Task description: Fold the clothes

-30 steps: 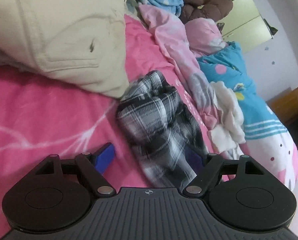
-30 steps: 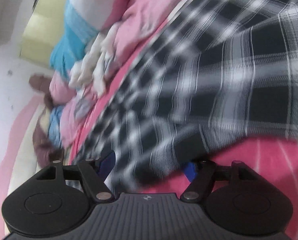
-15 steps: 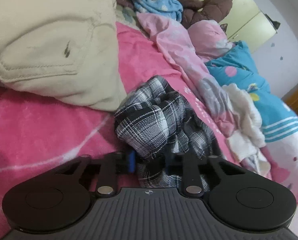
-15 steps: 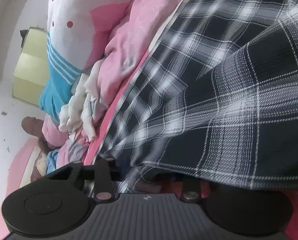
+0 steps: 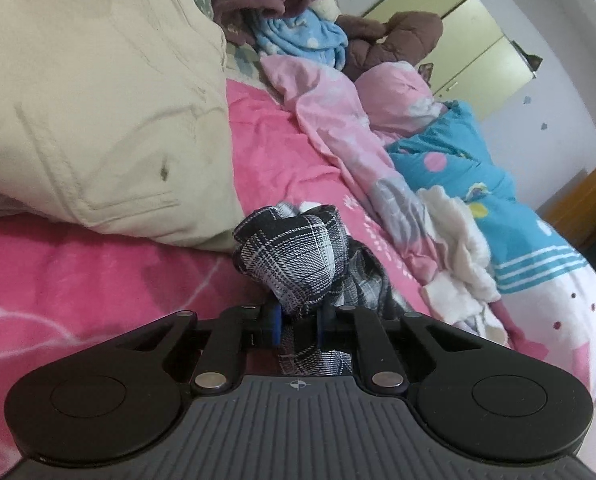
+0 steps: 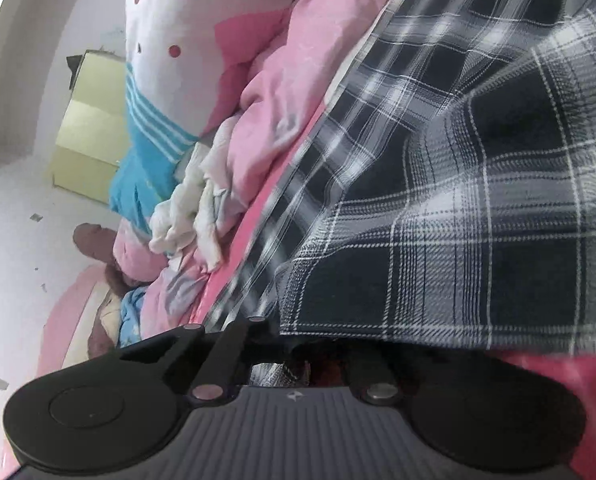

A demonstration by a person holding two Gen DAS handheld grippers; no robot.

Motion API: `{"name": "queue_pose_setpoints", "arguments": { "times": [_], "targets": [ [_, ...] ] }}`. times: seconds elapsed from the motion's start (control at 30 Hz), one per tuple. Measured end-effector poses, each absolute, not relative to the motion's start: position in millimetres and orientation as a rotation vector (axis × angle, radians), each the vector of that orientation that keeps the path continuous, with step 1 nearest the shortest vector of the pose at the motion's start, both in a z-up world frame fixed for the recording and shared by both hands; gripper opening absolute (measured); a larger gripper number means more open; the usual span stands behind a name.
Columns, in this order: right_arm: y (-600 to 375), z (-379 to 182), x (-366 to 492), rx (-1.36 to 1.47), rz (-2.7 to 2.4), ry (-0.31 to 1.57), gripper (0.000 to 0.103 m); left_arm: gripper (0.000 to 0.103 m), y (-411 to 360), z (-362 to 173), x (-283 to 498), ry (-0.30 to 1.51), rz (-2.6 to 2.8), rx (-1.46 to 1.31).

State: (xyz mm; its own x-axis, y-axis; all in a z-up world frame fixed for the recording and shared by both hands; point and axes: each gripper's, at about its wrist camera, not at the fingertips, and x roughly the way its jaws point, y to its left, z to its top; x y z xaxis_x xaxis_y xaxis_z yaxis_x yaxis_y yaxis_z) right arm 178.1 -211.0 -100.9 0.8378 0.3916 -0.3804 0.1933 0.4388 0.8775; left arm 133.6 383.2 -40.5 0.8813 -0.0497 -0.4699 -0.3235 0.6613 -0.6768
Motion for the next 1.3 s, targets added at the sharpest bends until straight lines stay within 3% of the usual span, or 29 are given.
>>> {"name": "queue_pose_setpoints", "arguments": {
  "times": [0.47, 0.73, 0.9, 0.93, 0.97, 1.03, 1.13, 1.3],
  "targets": [
    [-203, -78, 88, 1.12, 0.266, 0.741, 0.007, 0.012, 399, -10, 17, 0.477, 0.225, -0.819],
    [-194, -95, 59, 1.14, 0.245, 0.835, 0.007, 0.013, 406, -41, -10, 0.557, 0.281, -0.801],
    [-199, -99, 59, 1.149, 0.222, 0.931, 0.012, 0.026, 412, -52, -10, 0.569, 0.287, -0.849],
    [-202, -95, 55, 1.141, 0.219, 0.933, 0.018, 0.03, 413, -51, -11, 0.574, 0.287, -0.853],
    [-207, -91, 48, 1.133, 0.213, 0.927, 0.029, 0.038, 414, -49, -12, 0.579, 0.287, -0.857],
    [-216, -82, 36, 1.119, 0.201, 0.914, 0.041, 0.051, 414, -44, -16, 0.585, 0.293, -0.855],
    [-229, -68, 18, 1.098, 0.183, 0.895, 0.045, 0.071, 411, -34, -26, 0.573, 0.303, -0.818],
    [-251, -46, -23, 1.082, 0.164, 0.823, 0.047, 0.073, 410, -18, -43, 0.577, 0.317, -0.773]
  ]
}}
